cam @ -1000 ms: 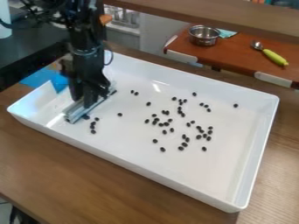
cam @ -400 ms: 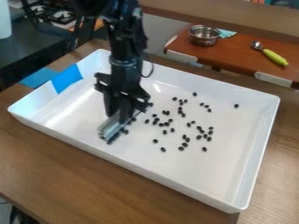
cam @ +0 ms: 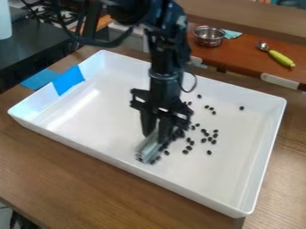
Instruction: Sweep into pile
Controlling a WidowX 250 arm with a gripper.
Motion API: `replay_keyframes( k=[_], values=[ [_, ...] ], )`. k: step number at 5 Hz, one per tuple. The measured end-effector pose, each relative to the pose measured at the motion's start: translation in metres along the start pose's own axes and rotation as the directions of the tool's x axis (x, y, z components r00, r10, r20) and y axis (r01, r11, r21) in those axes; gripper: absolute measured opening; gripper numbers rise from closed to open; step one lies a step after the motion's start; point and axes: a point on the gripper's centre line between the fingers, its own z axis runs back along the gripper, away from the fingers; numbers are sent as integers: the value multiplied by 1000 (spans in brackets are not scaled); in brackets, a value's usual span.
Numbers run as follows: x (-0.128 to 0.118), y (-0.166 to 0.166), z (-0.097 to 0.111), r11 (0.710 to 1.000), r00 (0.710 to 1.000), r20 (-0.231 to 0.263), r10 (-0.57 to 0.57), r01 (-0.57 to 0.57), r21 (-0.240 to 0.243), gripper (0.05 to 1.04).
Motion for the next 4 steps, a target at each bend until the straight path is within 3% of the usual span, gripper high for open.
replay_keyframes(
  k=[4],
  values=[
    [1,-86,1,998,1000,7,-22,22,-59,330]
  ],
)
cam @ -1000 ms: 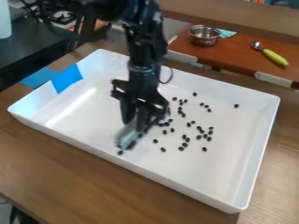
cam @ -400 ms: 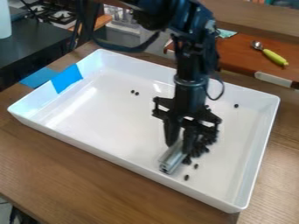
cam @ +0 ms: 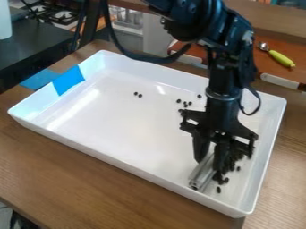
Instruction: Sweep into pile
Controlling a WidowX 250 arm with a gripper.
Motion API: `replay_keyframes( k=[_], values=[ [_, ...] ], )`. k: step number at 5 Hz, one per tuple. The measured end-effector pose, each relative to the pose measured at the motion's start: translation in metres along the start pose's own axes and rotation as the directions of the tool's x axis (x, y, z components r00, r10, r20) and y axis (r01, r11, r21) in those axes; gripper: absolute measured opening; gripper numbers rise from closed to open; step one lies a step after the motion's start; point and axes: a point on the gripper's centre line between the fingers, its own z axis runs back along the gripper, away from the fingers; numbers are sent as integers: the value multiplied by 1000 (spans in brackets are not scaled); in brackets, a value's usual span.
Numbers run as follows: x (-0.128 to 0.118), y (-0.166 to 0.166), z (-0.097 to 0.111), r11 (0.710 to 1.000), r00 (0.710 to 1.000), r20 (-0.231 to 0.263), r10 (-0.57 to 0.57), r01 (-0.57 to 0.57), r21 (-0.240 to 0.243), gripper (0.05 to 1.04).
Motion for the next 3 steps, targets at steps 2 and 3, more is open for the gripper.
replay_keyframes(
  k=[2,3],
  values=[
    [3,13,15,1000,999,39,25,-24,-8,330],
    [6,67,48,993,990,81,120,-117,-35,330]
  ],
)
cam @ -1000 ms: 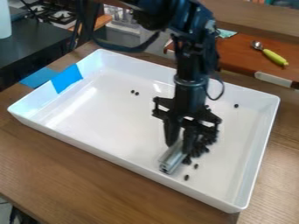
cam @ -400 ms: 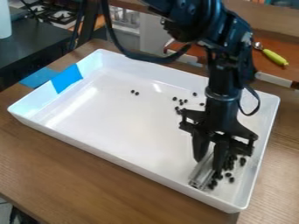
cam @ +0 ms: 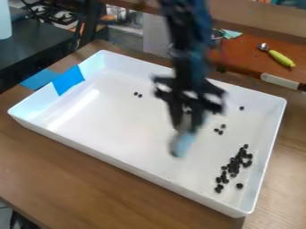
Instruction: Sweep into pile
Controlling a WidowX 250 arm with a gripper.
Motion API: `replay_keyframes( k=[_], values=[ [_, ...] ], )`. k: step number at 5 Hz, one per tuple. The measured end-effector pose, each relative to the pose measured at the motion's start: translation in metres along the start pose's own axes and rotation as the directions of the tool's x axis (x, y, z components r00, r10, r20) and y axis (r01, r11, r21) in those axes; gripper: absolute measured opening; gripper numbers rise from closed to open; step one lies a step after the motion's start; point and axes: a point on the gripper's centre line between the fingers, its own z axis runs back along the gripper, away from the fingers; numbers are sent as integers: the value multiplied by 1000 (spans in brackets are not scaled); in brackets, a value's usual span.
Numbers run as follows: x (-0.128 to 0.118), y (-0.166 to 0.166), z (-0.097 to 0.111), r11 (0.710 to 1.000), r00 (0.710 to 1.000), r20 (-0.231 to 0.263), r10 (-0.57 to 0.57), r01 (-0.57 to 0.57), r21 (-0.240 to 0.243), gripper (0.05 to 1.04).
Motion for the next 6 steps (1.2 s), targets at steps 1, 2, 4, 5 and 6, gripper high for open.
replay_keyframes(
  k=[1,2,4,5,6],
  values=[
    [11,48,21,999,999,22,46,-46,-12,330],
    [23,84,38,998,998,50,34,-37,52,330],
    [32,170,7,975,995,38,94,-100,197,330],
    [39,181,-5,964,993,49,105,-113,242,330],
    [43,186,-16,953,991,31,132,-135,272,330]
  ],
)
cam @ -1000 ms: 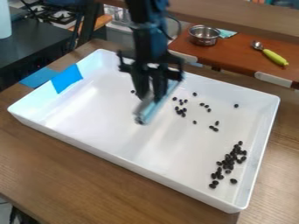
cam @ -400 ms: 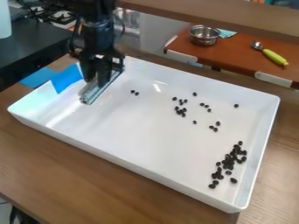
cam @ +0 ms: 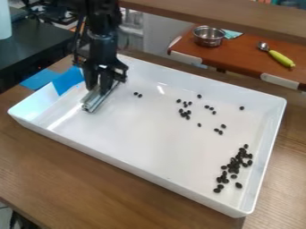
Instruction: Sweep into pile
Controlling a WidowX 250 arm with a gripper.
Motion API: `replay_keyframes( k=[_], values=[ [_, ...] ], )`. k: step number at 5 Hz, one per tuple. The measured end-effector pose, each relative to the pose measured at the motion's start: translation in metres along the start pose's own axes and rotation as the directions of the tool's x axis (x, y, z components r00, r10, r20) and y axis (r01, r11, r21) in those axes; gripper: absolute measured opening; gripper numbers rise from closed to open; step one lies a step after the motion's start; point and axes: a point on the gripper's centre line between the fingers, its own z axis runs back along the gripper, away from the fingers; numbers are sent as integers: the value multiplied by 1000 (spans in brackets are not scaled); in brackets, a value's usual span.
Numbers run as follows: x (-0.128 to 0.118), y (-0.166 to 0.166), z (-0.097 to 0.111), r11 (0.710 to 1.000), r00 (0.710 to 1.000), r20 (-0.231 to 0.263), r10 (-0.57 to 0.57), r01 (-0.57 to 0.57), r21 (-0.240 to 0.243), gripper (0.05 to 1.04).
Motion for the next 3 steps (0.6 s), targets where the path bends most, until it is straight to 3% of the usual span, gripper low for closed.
replay_keyframes(
  k=[1,3],
  values=[
    [8,-12,-5,999,1000,-14,-18,18,31,330],
    [11,-45,-3,997,997,-21,-73,74,36,330]
  ],
)
